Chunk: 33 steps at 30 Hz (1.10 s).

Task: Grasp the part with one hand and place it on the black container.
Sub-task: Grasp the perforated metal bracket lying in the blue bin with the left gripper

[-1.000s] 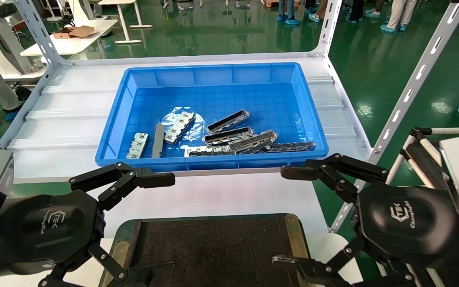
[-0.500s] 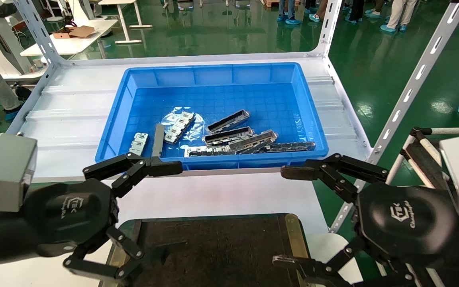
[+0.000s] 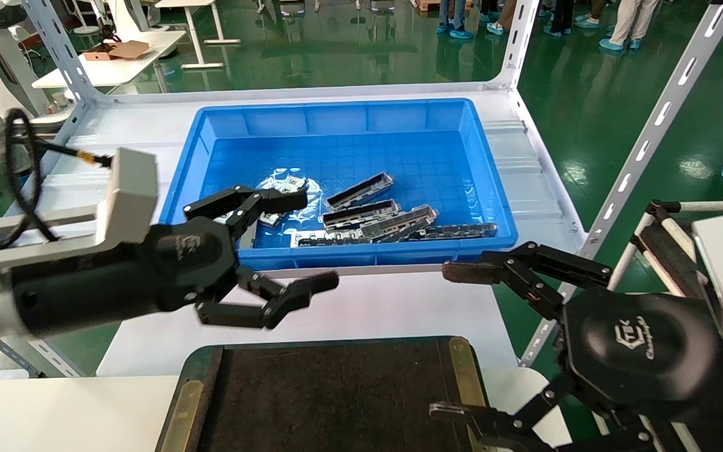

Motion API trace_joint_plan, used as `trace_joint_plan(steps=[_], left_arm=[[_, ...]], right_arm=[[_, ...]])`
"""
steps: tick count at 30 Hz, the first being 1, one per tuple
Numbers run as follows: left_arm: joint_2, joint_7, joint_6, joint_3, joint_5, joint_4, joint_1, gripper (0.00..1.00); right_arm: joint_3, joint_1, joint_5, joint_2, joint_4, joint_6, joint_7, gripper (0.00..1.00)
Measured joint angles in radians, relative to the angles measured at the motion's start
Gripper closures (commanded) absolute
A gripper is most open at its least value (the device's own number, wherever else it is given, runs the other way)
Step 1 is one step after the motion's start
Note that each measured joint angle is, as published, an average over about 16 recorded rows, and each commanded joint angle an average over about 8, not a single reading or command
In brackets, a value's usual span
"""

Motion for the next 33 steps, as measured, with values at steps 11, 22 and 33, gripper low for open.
trace_joint_plan(steps=[11,22,33], left_arm=[[0.164,0.046,-0.127,0.069,0.149,0.209,-0.124,0.00],[0.348,0.143,-0.272,0.112,0.252,0.506,-0.247,0.00],[0.502,0.274,-0.422,0.118,0.285,0.808,-0.342,0.00]], right_arm=[[0.000,0.000,0.000,0.000,0.000,0.000,0.000,0.00],[0.000,0.000,0.000,0.000,0.000,0.000,0.000,0.00],[0.000,0.000,0.000,0.000,0.000,0.000,0.000,0.00]])
